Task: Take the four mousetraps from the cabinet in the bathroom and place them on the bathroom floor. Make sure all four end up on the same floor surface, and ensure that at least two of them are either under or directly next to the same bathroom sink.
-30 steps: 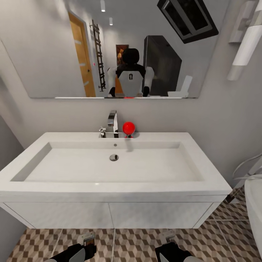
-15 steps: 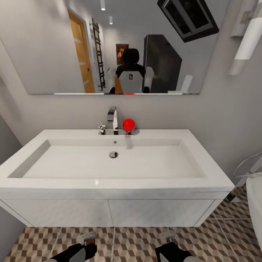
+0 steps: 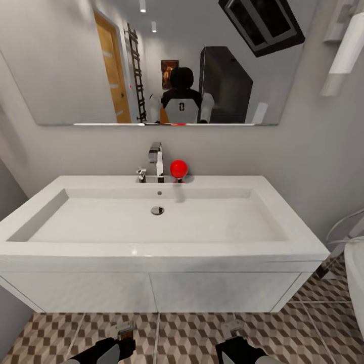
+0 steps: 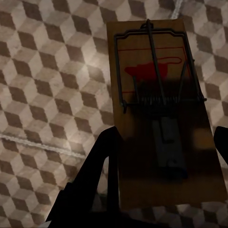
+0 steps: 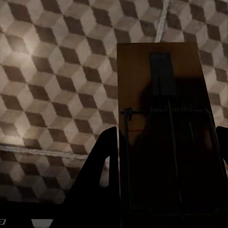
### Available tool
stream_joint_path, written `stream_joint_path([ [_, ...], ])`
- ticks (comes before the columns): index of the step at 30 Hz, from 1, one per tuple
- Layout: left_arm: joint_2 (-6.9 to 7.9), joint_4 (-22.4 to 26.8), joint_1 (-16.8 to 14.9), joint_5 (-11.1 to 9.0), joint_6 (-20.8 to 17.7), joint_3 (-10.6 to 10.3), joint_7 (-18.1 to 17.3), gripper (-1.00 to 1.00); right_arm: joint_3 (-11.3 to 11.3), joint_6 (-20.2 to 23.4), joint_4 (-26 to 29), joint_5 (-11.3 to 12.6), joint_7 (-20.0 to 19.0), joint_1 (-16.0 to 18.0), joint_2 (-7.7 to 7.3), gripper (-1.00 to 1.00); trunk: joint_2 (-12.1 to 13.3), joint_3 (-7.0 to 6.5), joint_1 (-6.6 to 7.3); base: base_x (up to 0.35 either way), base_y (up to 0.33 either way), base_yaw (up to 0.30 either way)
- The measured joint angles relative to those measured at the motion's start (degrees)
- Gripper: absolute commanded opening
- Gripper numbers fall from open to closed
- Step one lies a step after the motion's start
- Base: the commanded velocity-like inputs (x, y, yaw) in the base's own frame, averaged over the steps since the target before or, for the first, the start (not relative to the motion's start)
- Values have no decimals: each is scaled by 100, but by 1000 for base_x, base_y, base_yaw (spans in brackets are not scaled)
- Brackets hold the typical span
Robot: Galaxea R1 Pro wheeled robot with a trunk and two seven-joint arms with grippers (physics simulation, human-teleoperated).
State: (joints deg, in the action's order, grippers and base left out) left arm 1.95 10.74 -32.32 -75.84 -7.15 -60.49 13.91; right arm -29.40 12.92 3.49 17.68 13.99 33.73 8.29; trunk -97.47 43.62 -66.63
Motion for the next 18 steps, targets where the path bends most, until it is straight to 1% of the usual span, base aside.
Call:
stream_joint_path([
  [18,-8,0,0,23,0,-7,0,-100,-3,-16,0,0,6,0,7,-100,-722,323,-395,0,0,0],
])
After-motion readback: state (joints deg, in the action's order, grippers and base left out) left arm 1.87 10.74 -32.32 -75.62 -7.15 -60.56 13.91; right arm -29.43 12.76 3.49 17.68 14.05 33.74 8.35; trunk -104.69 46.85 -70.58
